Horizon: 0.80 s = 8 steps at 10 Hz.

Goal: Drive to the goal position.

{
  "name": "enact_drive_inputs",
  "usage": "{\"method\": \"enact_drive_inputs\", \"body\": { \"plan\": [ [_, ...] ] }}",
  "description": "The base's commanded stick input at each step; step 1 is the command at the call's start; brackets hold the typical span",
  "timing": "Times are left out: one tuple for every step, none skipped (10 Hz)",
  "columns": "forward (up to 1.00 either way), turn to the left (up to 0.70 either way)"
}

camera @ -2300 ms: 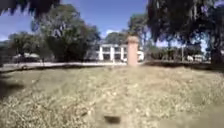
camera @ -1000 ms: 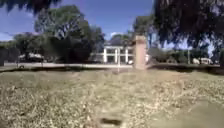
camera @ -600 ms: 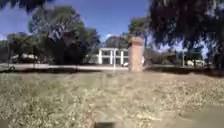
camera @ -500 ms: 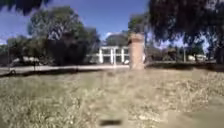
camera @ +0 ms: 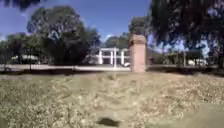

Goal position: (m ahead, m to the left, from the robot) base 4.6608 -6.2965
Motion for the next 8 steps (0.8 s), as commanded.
{"method": "enact_drive_inputs", "body": {
  "plan": [
    [0.70, -0.35],
    [0.70, -0.35],
    [0.70, -0.35],
    [0.70, -0.35],
    [0.70, -0.35],
    [0.70, -0.35],
    [0.70, -0.35],
    [0.70, -0.08]
  ]
}}
